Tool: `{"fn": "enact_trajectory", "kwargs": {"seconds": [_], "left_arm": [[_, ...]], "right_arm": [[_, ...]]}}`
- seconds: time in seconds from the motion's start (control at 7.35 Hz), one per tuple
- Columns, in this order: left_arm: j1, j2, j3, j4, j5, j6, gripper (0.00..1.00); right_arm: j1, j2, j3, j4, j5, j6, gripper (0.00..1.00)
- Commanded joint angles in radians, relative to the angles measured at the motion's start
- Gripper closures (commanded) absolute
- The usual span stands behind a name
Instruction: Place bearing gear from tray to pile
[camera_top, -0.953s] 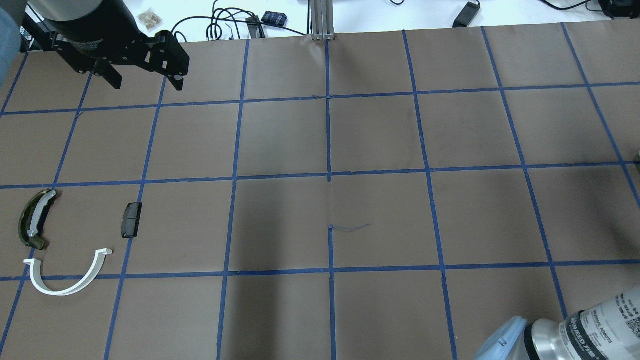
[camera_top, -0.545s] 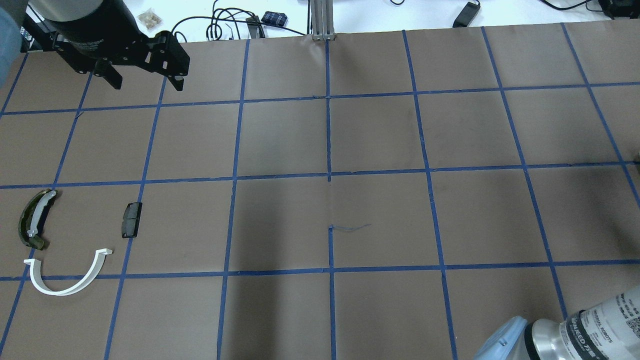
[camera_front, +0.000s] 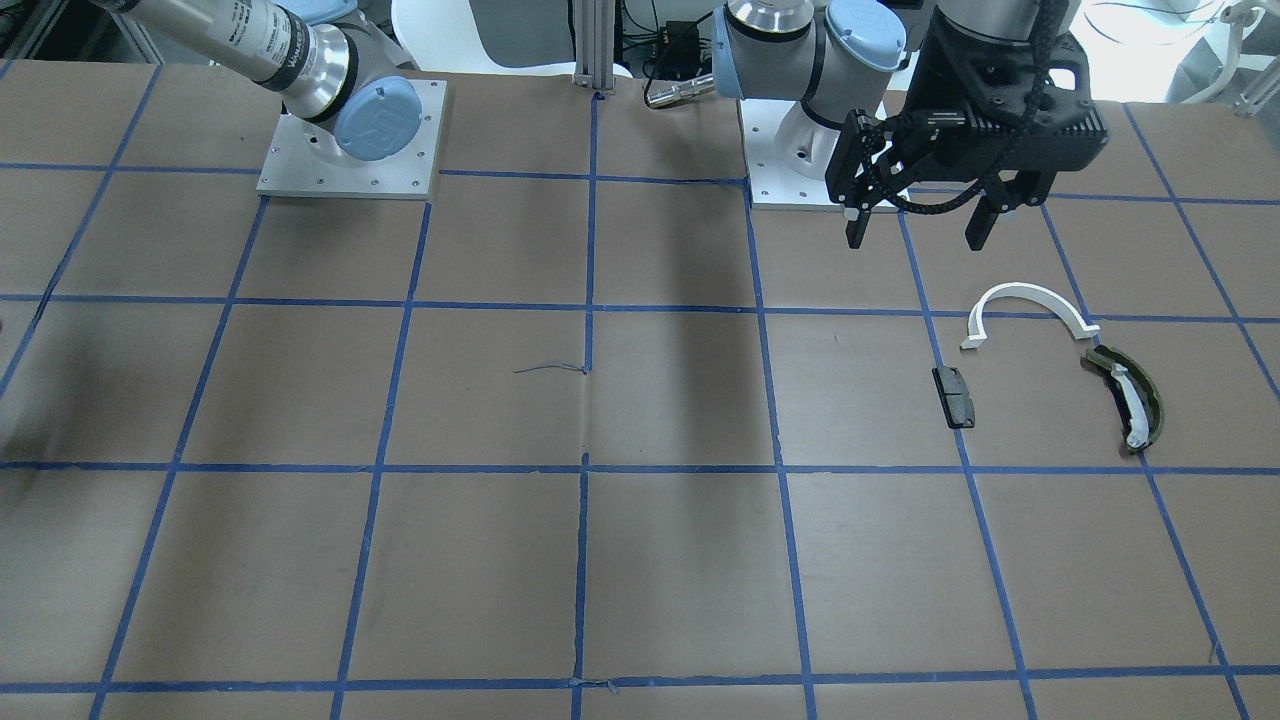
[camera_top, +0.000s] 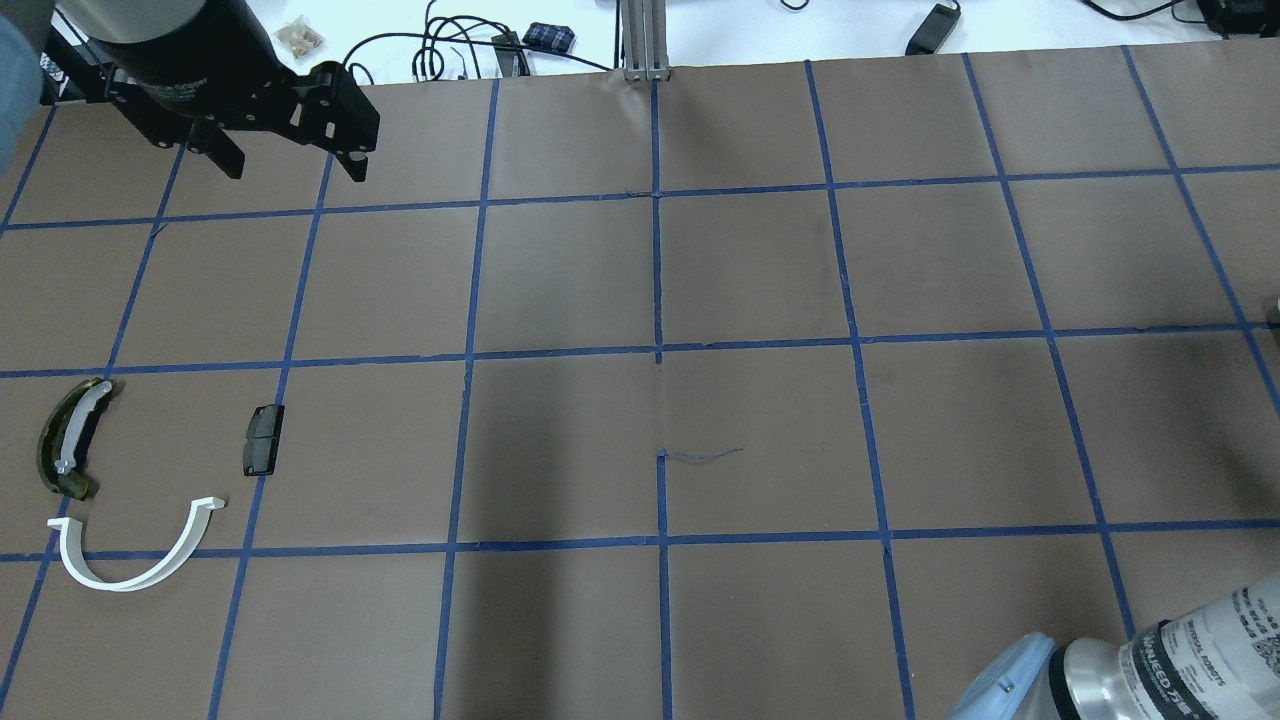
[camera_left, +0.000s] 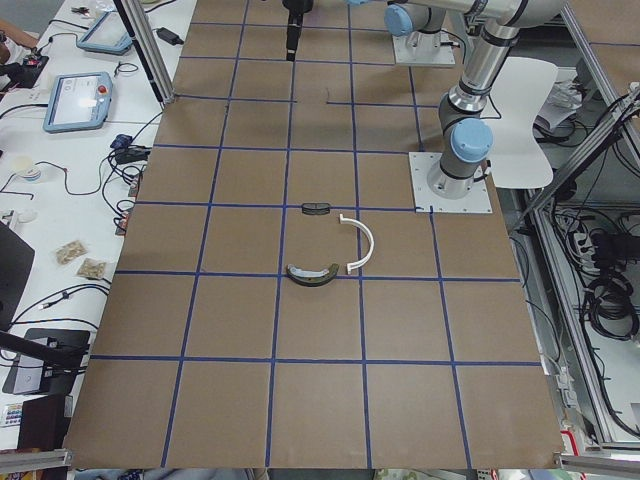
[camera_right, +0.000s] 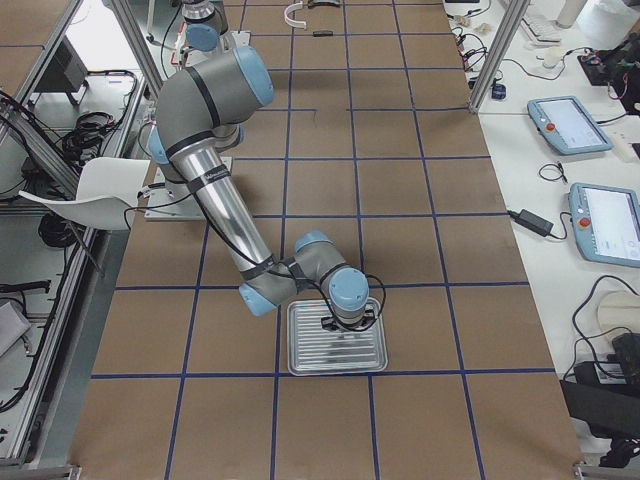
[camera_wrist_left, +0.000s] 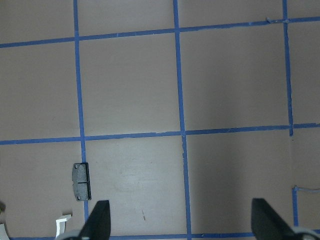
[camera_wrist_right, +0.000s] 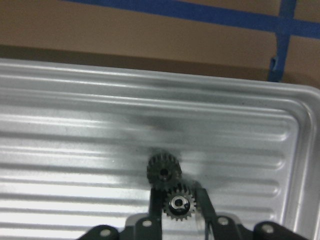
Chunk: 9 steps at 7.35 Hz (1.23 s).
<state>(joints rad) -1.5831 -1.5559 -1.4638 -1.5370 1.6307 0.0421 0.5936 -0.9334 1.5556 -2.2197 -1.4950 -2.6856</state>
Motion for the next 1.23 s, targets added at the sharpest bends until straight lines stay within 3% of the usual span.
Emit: {"fn": "enact_trajectory", "kwargs": {"seconds": [0.0,0.27,0.54,0.68,1.09], "left_arm": [[0.0,0.002,0.0,0.0,0.0,-0.001,0.0],[0.0,0.002,0.0,0.0,-0.002,-0.001,0.0],[-0.002,0.005,0.0,0.0,-0.002,-0.001,0.0],[-0.002,0.005,0.0,0.0,-0.002,-0.002,0.0],[-0.002,0.002,0.0,0.0,-0.002,-0.001,0.0]], "right_arm": [[0.0,-0.008,0.0,0.003,-0.007,0.003,1.0],[0.009,-0.056,-0.069,0.023,-0.01,0.013,1.0],[0.05,-0.12,-0.172,0.261,0.001,0.198,1.0],[0.118,-0.202,-0.186,0.369,-0.011,0.292,1.0],[0.408,-0.439,-0.184,0.642,-0.06,0.928,0.99]]}}
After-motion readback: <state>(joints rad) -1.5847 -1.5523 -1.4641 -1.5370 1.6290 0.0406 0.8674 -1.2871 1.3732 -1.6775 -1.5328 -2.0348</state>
